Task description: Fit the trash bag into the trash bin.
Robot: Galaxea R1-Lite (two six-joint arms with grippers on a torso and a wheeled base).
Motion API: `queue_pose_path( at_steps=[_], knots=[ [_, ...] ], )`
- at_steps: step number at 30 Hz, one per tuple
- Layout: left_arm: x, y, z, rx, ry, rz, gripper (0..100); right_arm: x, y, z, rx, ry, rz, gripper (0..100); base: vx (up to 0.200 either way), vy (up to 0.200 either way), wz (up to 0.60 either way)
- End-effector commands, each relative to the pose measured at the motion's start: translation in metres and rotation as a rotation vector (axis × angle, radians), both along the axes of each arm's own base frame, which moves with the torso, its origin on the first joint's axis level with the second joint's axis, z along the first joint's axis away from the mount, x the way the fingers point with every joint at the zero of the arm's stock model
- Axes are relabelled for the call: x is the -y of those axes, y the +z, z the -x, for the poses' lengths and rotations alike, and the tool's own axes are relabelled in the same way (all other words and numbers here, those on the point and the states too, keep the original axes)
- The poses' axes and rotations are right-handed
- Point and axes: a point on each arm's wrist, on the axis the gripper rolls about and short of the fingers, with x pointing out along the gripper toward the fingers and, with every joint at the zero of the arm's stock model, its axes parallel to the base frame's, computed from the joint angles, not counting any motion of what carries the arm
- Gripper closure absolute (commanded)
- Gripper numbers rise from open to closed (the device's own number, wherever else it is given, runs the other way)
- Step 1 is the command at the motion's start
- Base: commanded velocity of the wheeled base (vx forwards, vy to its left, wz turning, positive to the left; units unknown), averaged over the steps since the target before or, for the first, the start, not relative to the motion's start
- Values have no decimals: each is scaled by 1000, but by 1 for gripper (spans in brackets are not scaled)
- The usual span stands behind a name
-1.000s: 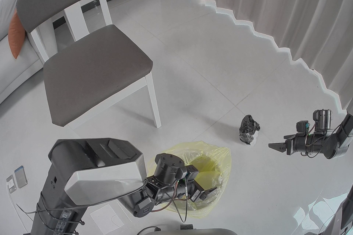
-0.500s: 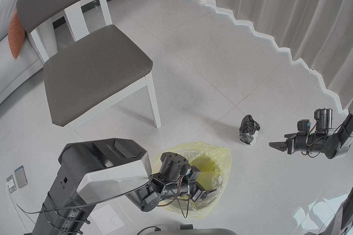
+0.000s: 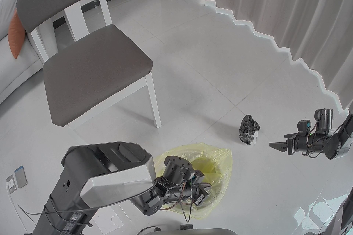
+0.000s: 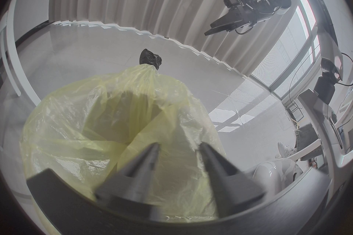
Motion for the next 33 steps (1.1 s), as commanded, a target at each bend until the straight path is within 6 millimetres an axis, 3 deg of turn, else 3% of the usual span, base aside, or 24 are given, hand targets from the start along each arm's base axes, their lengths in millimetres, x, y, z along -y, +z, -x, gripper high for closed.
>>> queue_pose_path(
  at_steps=[1,9,21,26,33],
  knots=[
    [8,7,16,4,-40,3,100,0,-1,1,-3,2,1,0,0,0,0],
    [27,21,50,-18,-106,25,100,-1,-3,5,3,2,2,0,0,0,0],
    [6,7,66,-82,-102,-52,100,-1,-5,6,2,1,1,0,0,0,0],
    [6,-7,67,-87,-87,-102,100,-1,-5,4,3,4,1,0,0,0,0],
    [4,-6,71,-80,-85,-105,100,-1,-4,3,9,4,1,0,0,0,0]
  ],
)
